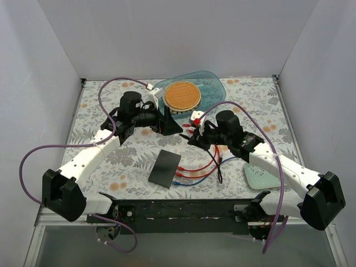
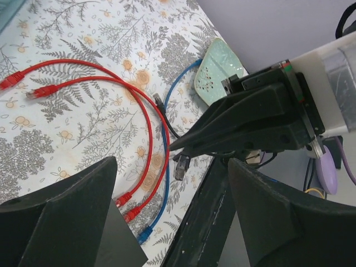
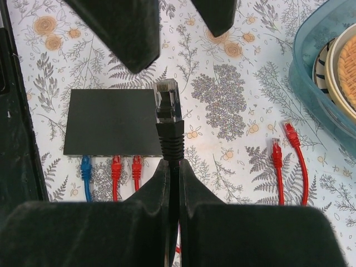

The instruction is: Insert the plug into the switch port

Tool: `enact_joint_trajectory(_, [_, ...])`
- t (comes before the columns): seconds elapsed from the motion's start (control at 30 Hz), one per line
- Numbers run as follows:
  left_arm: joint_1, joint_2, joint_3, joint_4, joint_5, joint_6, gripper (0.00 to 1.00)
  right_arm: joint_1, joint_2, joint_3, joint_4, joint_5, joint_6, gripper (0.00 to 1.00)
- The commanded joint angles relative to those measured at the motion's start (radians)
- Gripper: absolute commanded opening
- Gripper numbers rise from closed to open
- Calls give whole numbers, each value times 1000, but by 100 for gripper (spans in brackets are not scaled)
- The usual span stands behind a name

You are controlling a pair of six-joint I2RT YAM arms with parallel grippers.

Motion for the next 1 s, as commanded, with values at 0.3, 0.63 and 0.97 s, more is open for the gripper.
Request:
enact_joint_trajectory(0.3, [-2, 30, 21, -6, -109, -198, 80, 90, -67, 49, 47, 641, 68, 1])
enact_joint_trajectory(0.63, [-2, 99, 65, 24, -135, -328, 76, 252, -39, 49, 70, 933, 2, 1])
enact_joint_trajectory(0.97, [-26, 170, 116, 87, -81, -380, 70, 283, -27, 51, 75, 959, -11, 1])
